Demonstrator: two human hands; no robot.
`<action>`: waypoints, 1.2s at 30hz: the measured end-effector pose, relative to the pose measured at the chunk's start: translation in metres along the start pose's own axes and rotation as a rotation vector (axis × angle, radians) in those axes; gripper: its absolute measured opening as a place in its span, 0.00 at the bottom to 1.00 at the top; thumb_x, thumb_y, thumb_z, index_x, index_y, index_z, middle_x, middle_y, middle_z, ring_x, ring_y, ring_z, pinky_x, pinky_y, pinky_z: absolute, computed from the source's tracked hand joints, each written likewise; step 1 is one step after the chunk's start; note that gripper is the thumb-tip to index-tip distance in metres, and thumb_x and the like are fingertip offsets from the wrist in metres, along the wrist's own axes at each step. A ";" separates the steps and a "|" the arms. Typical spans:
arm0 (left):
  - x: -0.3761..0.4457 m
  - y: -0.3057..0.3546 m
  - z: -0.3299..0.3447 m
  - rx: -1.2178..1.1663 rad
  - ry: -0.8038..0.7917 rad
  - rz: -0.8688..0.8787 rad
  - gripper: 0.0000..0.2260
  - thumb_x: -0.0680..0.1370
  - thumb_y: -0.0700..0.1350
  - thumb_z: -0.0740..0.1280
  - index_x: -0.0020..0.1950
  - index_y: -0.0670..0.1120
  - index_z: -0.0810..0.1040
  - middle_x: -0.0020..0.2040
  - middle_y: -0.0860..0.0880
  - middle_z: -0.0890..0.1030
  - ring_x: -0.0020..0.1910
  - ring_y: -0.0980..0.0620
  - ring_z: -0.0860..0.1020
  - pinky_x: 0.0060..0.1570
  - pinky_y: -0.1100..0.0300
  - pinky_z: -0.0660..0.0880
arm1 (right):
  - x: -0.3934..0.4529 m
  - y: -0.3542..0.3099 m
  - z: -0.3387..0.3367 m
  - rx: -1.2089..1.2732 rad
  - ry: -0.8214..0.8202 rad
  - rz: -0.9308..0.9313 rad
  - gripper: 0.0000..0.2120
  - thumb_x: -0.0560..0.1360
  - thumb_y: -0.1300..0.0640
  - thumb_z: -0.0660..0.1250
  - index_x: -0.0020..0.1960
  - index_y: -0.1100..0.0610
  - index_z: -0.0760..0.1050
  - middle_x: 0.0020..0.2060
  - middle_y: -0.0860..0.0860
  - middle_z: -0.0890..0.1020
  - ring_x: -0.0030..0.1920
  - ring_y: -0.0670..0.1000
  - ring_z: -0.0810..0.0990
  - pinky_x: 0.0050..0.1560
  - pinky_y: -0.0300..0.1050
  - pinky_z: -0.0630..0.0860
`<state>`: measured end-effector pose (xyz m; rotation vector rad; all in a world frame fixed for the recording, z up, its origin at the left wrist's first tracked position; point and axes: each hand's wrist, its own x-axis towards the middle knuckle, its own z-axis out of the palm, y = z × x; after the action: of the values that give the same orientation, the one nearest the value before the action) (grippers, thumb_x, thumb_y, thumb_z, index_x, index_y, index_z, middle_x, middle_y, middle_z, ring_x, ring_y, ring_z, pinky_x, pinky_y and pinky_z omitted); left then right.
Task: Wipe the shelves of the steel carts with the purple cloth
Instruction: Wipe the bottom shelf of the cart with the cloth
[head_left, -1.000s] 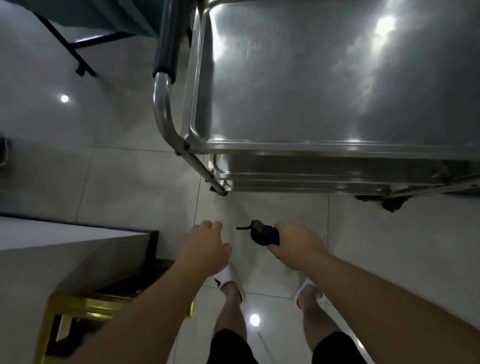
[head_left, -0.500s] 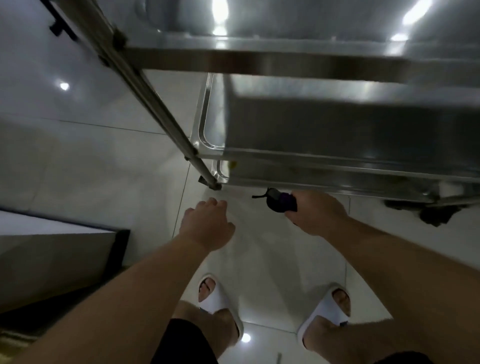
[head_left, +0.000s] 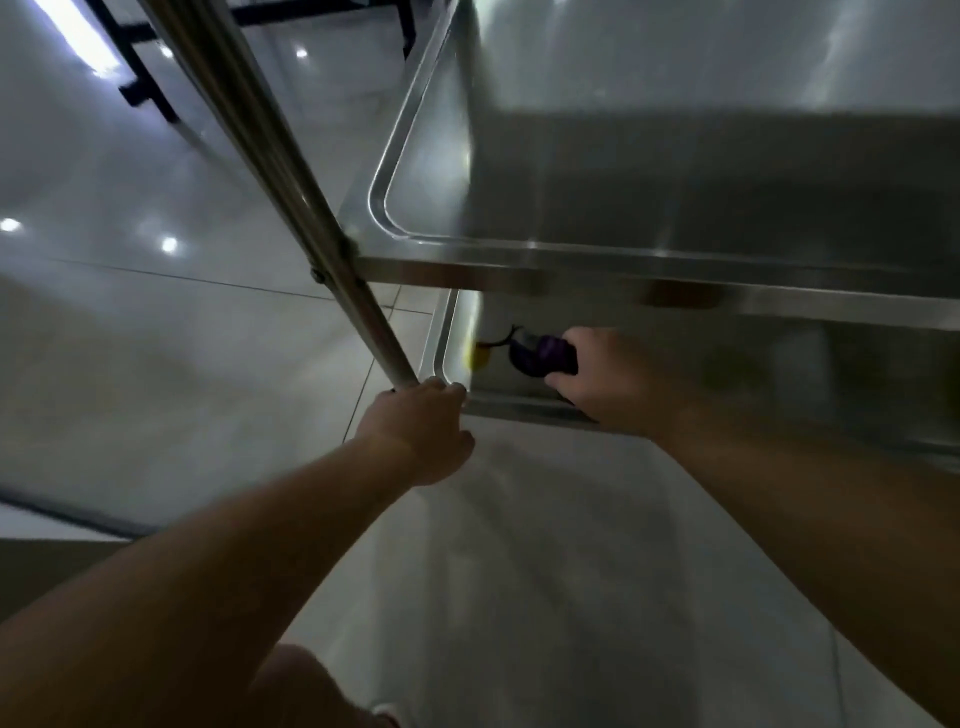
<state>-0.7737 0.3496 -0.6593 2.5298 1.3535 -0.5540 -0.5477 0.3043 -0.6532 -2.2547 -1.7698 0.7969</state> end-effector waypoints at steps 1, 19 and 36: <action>0.003 -0.003 0.007 0.000 0.027 0.008 0.22 0.83 0.56 0.64 0.76 0.51 0.72 0.68 0.49 0.78 0.66 0.44 0.80 0.61 0.46 0.81 | 0.010 0.000 0.007 0.002 0.022 -0.008 0.13 0.77 0.44 0.72 0.54 0.51 0.77 0.42 0.51 0.80 0.43 0.54 0.80 0.48 0.55 0.81; 0.052 -0.111 0.062 -0.720 -0.055 -0.241 0.32 0.73 0.67 0.72 0.73 0.54 0.75 0.66 0.51 0.80 0.64 0.49 0.78 0.66 0.47 0.76 | 0.110 -0.061 0.128 -0.042 0.206 -0.253 0.24 0.82 0.43 0.63 0.76 0.48 0.69 0.69 0.50 0.77 0.70 0.57 0.72 0.70 0.55 0.68; 0.080 -0.063 0.069 -1.514 0.633 -0.052 0.11 0.71 0.42 0.67 0.30 0.54 0.75 0.29 0.52 0.74 0.33 0.50 0.74 0.45 0.50 0.75 | 0.021 0.130 0.110 -0.070 0.444 0.565 0.32 0.82 0.41 0.46 0.81 0.51 0.64 0.82 0.51 0.64 0.82 0.57 0.57 0.81 0.61 0.50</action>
<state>-0.8016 0.4194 -0.7567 1.3303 1.1781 1.0127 -0.4891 0.2661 -0.8097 -2.7415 -0.9923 0.2603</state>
